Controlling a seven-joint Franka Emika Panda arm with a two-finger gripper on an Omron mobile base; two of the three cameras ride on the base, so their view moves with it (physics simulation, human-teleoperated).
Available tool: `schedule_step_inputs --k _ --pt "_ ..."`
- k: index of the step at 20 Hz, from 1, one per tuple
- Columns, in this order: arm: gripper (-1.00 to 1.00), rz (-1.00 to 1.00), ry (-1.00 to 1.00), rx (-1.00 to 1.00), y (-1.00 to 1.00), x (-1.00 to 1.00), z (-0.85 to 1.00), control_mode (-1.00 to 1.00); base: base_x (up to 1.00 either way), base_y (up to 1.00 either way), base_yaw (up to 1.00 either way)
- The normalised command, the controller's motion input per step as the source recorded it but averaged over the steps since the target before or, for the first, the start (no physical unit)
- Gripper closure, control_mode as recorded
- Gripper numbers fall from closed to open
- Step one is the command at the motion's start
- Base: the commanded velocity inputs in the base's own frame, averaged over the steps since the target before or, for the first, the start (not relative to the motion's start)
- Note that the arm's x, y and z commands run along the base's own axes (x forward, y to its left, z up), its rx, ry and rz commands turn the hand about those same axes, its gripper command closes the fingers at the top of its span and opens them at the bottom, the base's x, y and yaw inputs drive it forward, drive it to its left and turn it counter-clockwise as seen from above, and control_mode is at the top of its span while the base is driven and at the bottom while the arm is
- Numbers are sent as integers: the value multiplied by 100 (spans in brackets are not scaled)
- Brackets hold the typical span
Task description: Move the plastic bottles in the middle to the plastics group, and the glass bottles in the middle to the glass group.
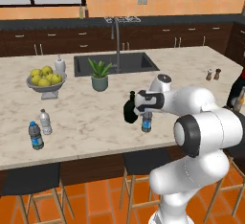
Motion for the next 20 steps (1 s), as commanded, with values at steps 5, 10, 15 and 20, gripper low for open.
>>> schedule_step_inputs --k 5,10,15,20 --pt "100 0 0 0 0 0 0 -100 0 0 0" --pt "100 1 -5 0 9 -45 9 -100 0 0 0" --pt "100 10 -1 0 62 -62 22 -100 0 0 0" --pt "100 13 0 0 90 -29 17 -100 0 0 0"
